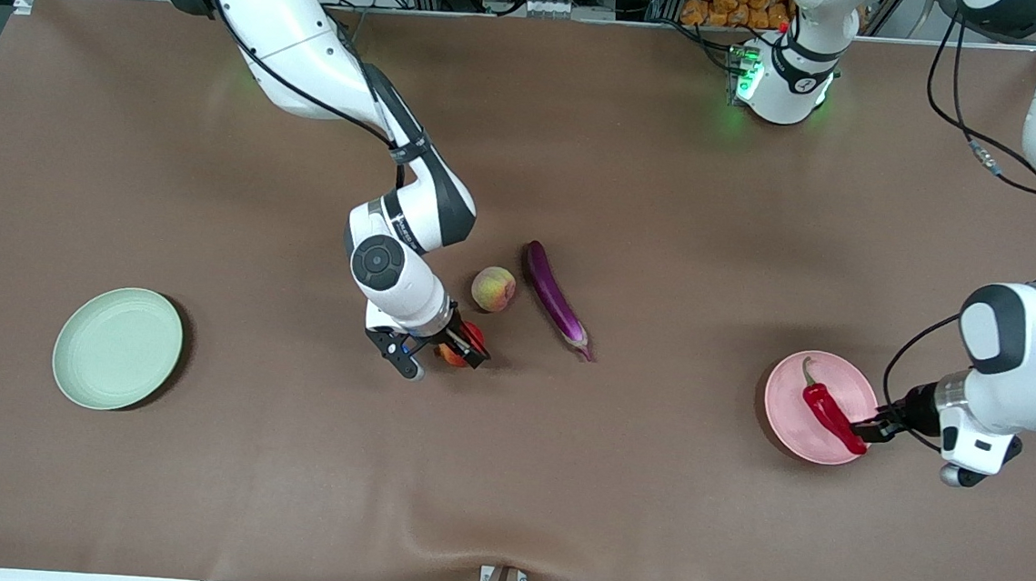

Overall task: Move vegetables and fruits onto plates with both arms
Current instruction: 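Release the chili on the pink plate while the right gripper lifts the pomegranate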

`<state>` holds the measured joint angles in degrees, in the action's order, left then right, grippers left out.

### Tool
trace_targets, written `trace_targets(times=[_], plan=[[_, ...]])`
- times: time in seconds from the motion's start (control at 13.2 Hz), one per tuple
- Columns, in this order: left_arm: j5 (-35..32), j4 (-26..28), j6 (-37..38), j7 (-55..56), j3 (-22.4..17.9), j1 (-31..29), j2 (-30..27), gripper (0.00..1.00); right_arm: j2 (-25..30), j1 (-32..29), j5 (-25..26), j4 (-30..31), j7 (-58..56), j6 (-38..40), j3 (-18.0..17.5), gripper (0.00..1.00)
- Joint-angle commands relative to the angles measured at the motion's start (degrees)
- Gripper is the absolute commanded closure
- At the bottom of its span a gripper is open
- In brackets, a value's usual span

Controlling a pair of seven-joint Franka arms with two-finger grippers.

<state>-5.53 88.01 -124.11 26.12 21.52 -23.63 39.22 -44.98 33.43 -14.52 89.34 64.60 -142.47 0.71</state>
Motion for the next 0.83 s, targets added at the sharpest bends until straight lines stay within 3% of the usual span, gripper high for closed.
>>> trace_targets(times=[0.0, 0.3, 0.53, 0.75], plan=[[-1.1, 0.7, 6.2, 0.2, 2.3, 0.4, -5.9, 0.0, -0.2, -0.9, 1.1, -3.6, 0.6, 1.5, 0.2, 1.0], [-1.0, 0.7, 11.3, 1.2, 7.7, 3.1, -11.4, 0.0, 3.3, -10.1, 1.3, -13.7, -10.6, 34.6, 0.1, 1.0], [-1.1, 0.5, 13.5, 12.0, 14.5, 4.7, -12.2, 0.0, 9.5, -19.3, 1.9, -12.0, -30.3, 45.3, 0.3, 1.0], [-1.2, 0.3, 13.5, 19.5, 16.1, 10.1, -12.2, 0.0, 12.4, -27.9, 13.3, -6.5, -49.0, 47.0, 0.8, 1.0]])
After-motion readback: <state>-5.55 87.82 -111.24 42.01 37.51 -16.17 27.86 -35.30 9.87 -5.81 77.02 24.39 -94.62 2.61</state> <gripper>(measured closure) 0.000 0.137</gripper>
